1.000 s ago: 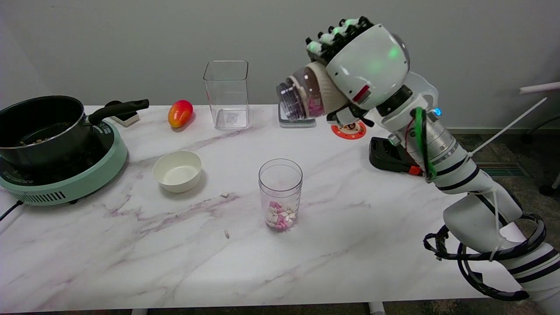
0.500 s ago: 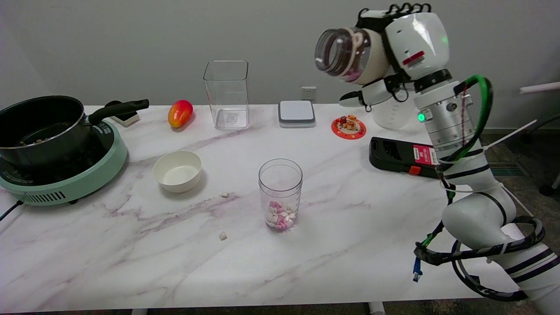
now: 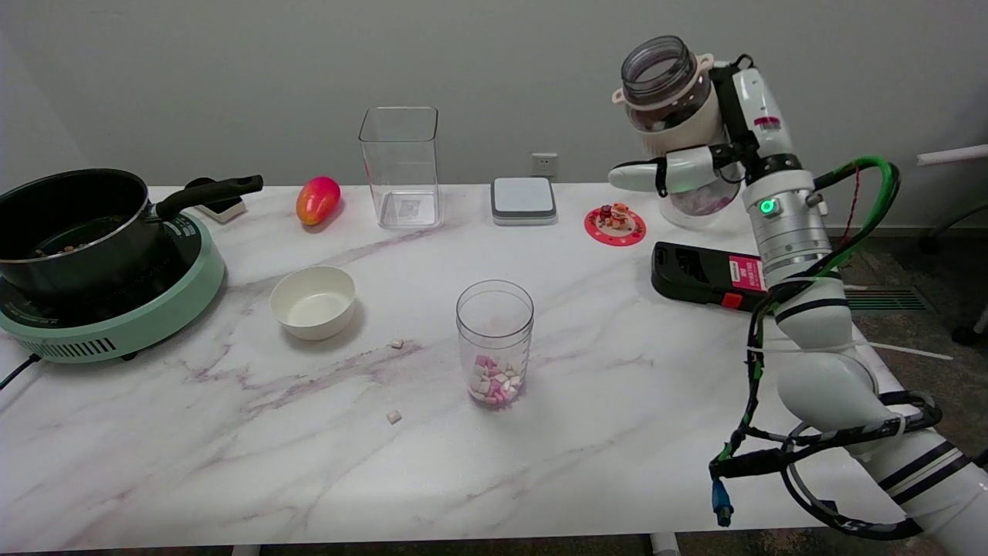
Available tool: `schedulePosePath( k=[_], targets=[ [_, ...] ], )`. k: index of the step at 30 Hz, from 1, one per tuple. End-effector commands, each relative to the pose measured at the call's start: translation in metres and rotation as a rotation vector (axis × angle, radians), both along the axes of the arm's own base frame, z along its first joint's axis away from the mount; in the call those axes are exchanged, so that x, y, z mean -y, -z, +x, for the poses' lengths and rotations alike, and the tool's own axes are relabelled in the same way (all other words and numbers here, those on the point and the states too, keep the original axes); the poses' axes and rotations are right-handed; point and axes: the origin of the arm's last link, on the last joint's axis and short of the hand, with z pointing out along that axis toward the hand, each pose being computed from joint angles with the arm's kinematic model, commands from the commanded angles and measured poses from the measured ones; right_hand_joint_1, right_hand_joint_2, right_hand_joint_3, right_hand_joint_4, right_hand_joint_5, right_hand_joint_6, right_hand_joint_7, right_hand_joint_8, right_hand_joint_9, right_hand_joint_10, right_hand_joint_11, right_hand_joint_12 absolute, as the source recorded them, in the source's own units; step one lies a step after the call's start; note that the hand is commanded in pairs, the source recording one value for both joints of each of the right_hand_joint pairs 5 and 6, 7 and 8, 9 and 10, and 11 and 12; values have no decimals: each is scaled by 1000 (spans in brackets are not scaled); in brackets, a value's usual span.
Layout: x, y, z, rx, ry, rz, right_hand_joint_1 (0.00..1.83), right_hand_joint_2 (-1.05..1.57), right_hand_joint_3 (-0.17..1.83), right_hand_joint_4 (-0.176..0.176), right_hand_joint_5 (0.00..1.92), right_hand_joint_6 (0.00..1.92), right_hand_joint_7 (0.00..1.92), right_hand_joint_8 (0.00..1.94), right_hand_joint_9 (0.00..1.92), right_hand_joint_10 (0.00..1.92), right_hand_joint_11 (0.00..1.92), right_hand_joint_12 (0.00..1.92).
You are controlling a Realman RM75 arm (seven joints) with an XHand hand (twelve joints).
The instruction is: Place the bottle onto the table.
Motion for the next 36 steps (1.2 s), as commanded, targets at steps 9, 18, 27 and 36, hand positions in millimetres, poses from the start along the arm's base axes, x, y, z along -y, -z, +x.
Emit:
schedulePosePath(
  k=[9, 18, 27, 36],
  targets=[
    [50, -2, -99, 789, 145, 267, 1380, 1427, 288, 0, 1845, 1845, 1905, 1905, 1485, 1485, 1327, 1327],
    [67, -4, -107, 814, 126, 292, 1383, 1412, 335, 0, 1920, 1920, 1907, 1907, 1481, 1481, 1330, 1330],
    [85, 2, -134, 836, 115, 230, 1371, 1441, 321, 0, 1920, 1920, 1916, 1916, 1491, 1491, 1338, 1338],
    [94, 20, -146, 656, 173, 231, 1352, 1458, 292, 0, 1920, 1920, 1907, 1907, 1497, 1497, 1342, 1342]
  ],
)
